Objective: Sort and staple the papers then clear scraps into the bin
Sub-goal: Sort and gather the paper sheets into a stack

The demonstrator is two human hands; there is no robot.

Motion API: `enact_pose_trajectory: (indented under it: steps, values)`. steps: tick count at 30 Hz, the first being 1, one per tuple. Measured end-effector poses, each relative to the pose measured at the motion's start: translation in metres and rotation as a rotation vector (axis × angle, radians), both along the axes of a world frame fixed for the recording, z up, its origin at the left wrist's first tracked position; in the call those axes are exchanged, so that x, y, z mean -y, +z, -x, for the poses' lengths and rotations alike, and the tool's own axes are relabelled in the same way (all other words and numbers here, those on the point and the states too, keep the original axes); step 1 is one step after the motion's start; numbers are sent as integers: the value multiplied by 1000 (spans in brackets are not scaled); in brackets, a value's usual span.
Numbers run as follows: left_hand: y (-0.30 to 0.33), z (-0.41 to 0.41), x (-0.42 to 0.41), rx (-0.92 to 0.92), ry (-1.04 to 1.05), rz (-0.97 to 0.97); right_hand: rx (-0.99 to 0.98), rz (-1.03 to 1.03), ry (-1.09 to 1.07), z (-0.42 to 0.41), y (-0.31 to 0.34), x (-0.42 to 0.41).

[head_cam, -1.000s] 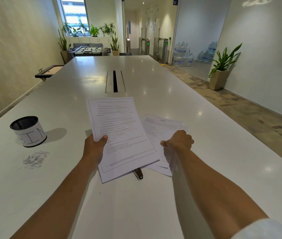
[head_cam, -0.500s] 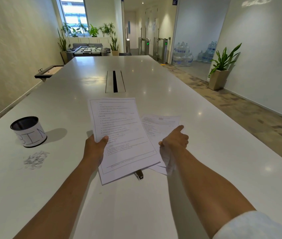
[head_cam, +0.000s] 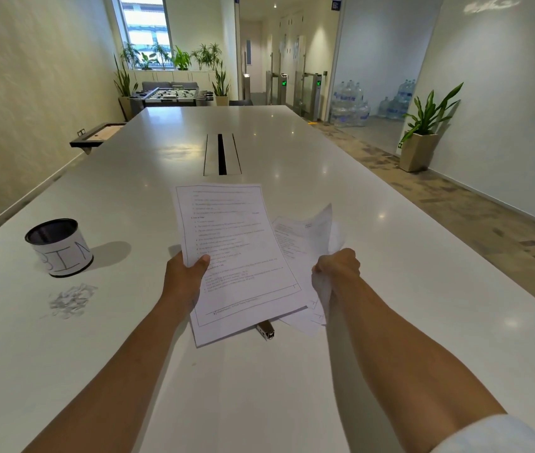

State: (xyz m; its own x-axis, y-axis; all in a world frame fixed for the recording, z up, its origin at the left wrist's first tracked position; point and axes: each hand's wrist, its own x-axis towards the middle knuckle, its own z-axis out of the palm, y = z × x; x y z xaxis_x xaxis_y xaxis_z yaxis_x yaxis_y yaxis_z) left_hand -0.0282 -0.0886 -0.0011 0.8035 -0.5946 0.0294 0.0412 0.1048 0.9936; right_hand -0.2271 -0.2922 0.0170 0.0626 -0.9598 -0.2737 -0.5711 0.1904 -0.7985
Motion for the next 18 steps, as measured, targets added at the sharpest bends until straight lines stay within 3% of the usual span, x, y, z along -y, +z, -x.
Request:
enact_pose_trajectory:
  steps: [10, 18]
  values:
    - [4, -1, -2, 38, 42, 48, 72, 210, 47, 9, 0, 15]
    - [21, -8, -1, 165, 83, 11, 213, 605, 127, 22, 77, 25]
